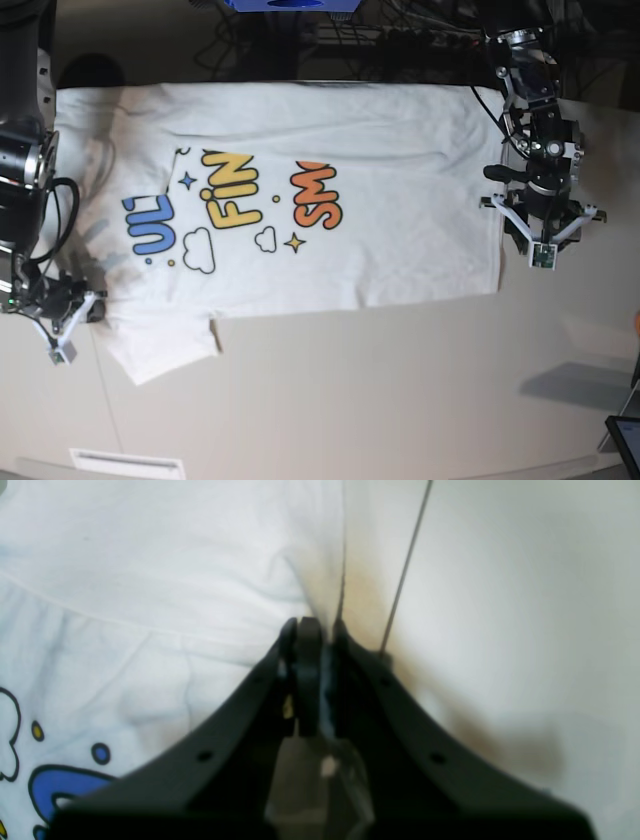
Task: Fold the T-shirt properly
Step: 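Move both grippers to the shirt's side edges and pinch the fabric, then lower the left gripper to the shirt's side edge and pinch it, then lift both side edges and fold them over toward the shirt's middle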
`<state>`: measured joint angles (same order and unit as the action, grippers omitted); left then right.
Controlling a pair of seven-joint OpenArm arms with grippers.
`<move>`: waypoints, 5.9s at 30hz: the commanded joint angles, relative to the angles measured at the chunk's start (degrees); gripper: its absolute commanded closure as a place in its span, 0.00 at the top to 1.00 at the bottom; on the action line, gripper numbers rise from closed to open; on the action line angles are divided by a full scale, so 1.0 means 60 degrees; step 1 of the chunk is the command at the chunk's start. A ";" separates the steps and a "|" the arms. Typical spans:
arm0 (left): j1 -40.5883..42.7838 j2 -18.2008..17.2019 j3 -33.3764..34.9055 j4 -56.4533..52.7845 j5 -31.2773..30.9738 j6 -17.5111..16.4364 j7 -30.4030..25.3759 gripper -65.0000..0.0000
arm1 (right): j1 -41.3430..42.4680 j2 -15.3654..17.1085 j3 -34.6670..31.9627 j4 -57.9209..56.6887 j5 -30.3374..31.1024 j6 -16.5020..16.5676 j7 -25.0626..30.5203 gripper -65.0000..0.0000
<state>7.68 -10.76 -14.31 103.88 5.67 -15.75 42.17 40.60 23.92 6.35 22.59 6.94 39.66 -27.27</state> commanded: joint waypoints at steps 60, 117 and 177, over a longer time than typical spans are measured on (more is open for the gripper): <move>-0.4936 -0.0089 -0.0202 -0.7049 -0.3312 -0.1397 0.1184 0.86 | 0.0259 0.0181 -0.0011 0.0111 0.0008 0.0057 0.0039 0.00; -0.3324 -0.0118 -0.0085 -0.2902 -0.3297 -0.1397 0.1784 0.00 | -0.0986 0.0123 0.1162 0.2323 0.0067 0.0057 0.0508 0.00; 0.0427 -0.0308 0.0326 0.1874 -0.3224 -0.2159 0.2268 0.00 | -0.4210 -0.0859 0.3711 0.6851 0.0243 0.0057 0.0493 0.00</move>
<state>10.35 -11.94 -12.01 114.08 -13.76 -28.58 56.66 13.96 17.85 28.27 62.48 7.53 40.05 -25.96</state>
